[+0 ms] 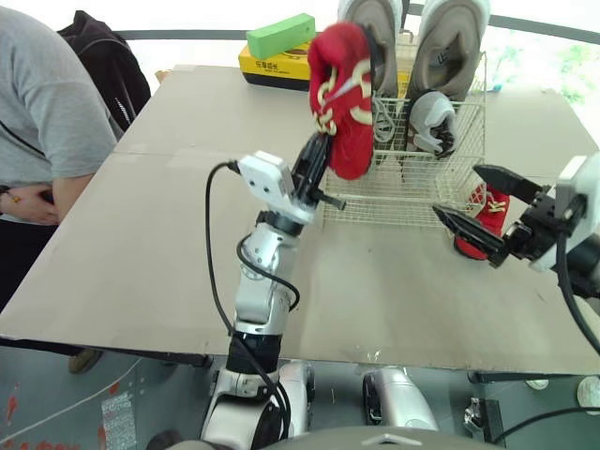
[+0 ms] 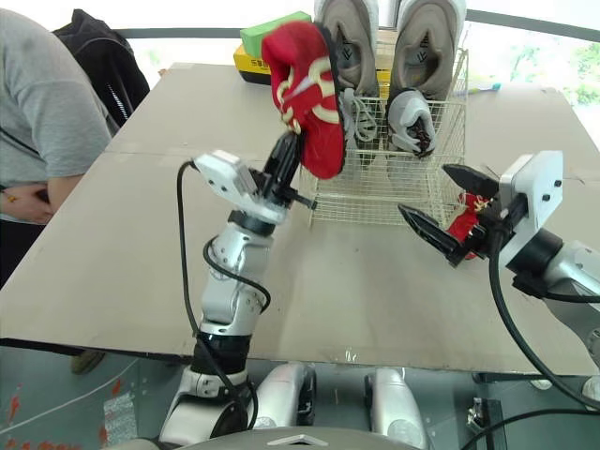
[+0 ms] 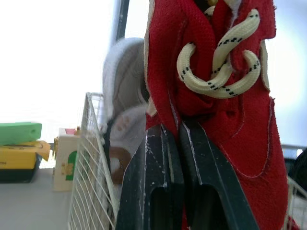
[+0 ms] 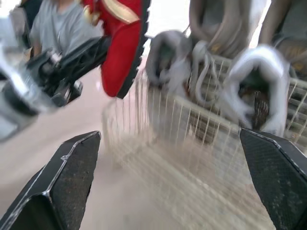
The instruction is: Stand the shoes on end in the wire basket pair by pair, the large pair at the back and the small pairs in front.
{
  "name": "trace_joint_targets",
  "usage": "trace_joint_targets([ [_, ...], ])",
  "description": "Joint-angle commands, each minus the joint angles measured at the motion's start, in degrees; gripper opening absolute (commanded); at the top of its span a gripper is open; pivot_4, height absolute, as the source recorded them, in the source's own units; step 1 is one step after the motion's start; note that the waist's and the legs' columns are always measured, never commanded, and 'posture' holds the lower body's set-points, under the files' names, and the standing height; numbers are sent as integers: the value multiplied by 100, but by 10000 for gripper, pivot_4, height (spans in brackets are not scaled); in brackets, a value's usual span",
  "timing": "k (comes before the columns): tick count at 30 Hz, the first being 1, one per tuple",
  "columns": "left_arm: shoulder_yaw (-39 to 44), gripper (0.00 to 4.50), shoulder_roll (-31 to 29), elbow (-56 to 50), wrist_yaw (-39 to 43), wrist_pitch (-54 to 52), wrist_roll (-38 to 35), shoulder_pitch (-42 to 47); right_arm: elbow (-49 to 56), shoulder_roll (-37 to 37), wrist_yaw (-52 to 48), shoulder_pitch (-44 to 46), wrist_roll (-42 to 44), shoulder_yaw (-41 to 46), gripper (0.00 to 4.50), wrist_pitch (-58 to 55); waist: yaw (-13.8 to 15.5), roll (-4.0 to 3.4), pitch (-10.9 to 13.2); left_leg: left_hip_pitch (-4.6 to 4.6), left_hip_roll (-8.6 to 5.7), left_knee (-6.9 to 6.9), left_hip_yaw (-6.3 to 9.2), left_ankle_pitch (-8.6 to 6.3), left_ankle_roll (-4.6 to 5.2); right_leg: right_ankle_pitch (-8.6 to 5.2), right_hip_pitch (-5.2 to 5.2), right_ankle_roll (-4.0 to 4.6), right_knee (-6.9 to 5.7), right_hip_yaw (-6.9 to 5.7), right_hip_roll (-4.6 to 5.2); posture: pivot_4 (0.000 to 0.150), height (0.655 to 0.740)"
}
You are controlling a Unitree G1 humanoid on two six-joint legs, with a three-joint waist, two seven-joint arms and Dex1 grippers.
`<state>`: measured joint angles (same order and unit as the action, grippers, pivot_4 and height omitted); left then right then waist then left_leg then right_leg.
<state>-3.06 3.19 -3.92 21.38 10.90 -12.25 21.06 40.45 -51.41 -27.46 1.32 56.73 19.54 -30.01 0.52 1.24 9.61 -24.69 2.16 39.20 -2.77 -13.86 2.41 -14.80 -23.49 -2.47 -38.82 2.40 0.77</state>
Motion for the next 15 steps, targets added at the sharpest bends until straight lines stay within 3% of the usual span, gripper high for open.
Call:
trace_joint_targets([
  [1,-120,558,139,148,-424,693,576,165,-57,-98,-927,-142,-214,235,45000,323,-5,0,0,1,1,0,2,0,0,0,0,0,-1,-1,-3,1500,7400],
  [6,-161,558,248,820,-880,1239,1042,503,-262,-35,-1411,-223,-572,156,45000,401,27,1,0,-2,0,0,5,0,0,0,0,0,1,-4,-5,1500,7400],
  [15,-135,558,93,1549,-1015,1592,1214,731,-402,383,-1258,297,-697,-241,45000,292,25,1,0,0,-2,1,5,0,0,3,1,-5,-1,-4,-4,1500,7400],
])
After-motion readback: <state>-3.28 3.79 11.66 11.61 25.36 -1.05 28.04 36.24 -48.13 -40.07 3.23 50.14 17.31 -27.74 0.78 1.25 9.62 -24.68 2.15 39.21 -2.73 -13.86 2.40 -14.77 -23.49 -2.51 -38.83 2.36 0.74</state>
